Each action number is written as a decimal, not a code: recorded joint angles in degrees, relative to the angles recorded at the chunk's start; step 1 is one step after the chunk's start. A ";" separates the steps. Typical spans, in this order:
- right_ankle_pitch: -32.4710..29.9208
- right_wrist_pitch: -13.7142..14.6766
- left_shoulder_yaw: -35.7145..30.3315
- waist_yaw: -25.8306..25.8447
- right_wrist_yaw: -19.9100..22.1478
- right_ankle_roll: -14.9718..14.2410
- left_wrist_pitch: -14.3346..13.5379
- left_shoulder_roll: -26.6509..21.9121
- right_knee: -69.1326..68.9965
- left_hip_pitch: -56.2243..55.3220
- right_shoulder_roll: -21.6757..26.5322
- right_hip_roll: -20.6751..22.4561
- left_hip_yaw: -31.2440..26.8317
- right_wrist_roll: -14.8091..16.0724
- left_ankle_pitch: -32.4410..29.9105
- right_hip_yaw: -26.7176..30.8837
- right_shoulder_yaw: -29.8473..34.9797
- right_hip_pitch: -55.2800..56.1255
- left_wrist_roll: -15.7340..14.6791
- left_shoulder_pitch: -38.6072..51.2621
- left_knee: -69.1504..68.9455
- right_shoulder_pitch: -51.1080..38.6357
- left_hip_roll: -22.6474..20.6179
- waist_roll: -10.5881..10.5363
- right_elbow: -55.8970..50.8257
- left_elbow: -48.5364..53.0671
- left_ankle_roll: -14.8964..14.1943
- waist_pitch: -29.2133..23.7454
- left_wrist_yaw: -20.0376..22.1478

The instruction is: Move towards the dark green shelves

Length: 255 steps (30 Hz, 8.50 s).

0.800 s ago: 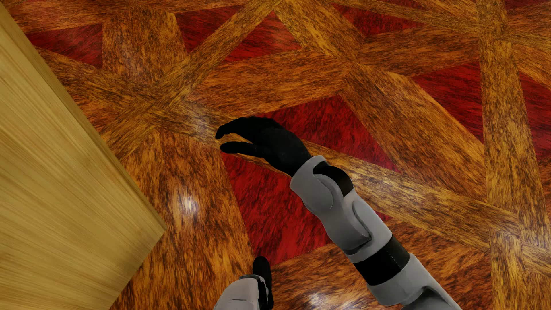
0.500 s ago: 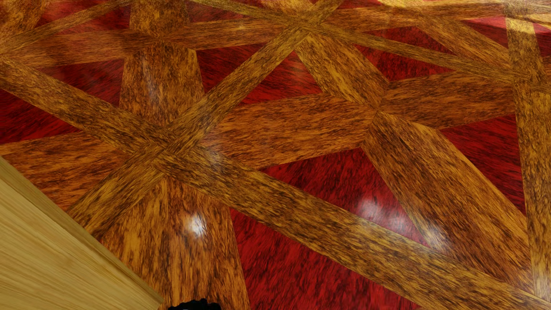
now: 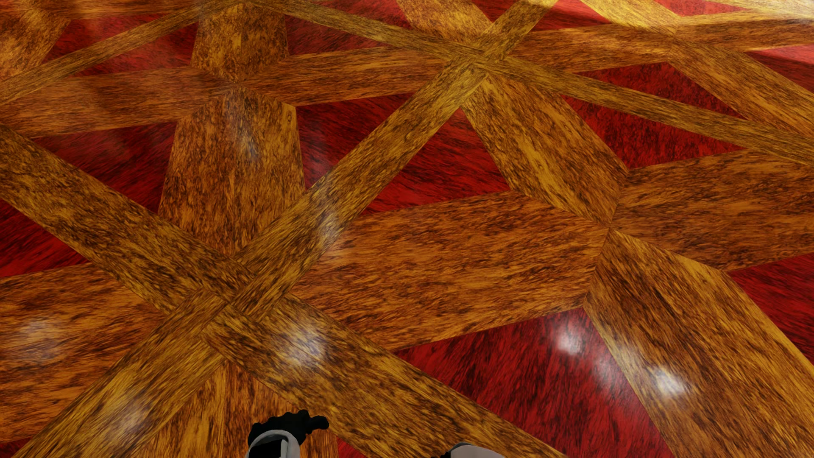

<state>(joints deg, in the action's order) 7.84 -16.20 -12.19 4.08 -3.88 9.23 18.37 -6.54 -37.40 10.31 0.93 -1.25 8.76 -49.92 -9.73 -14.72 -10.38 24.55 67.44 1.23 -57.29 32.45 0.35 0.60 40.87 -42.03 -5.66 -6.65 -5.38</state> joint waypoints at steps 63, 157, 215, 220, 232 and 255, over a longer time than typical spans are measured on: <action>-5.89 -2.15 26.38 -7.37 -5.48 -6.12 6.87 15.24 -43.03 -22.03 6.47 -12.48 7.07 -3.40 14.97 7.93 12.39 -11.62 2.81 -7.36 33.35 -25.38 -7.10 3.63 7.81 -0.63 17.24 -4.64 8.20; -5.96 0.53 -0.67 -0.90 -4.96 -9.50 -5.18 -1.14 19.15 8.28 1.40 -1.32 0.45 -4.39 31.97 8.48 4.25 6.25 -3.04 8.55 40.34 -14.79 -8.71 3.34 4.32 12.85 8.17 -5.00 5.30; 15.60 4.19 14.84 -8.87 7.02 -6.25 0.84 4.98 19.06 -39.84 5.27 6.03 -7.19 -1.31 6.58 1.14 11.95 -34.09 3.65 -27.13 42.72 -36.69 5.64 -4.19 1.10 -2.87 5.65 -2.99 -6.56; 14.31 3.87 23.41 -10.14 9.93 -9.77 -1.33 7.81 14.52 -42.74 6.53 2.73 -9.37 1.99 1.07 -0.49 11.04 -45.42 5.64 -25.65 34.74 -38.86 -1.70 -2.11 -1.69 3.46 4.70 -3.77 -5.22; -5.70 1.48 9.02 -2.76 8.22 -7.37 -8.41 0.13 -17.11 -9.23 3.77 -11.76 -1.96 4.92 22.94 2.89 6.90 3.02 13.57 5.28 36.65 -14.27 -6.25 5.07 -5.51 -0.13 8.17 -3.96 0.37; 14.54 13.55 14.56 -8.77 17.57 -6.14 -3.31 8.09 18.65 -38.47 -0.46 7.73 3.88 0.46 5.71 4.90 9.70 -33.47 7.11 -24.05 43.93 -42.91 9.41 -5.53 -2.08 -1.66 3.12 -2.24 -9.64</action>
<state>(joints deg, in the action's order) 22.38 -2.65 2.37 -4.69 13.69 3.09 15.07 1.55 -18.75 -28.16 0.47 6.48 12.64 -49.46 -4.02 -9.82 -0.68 -8.92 74.55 -22.82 -13.37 -10.46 9.75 -4.93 38.80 -43.70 -2.53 -8.90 -15.02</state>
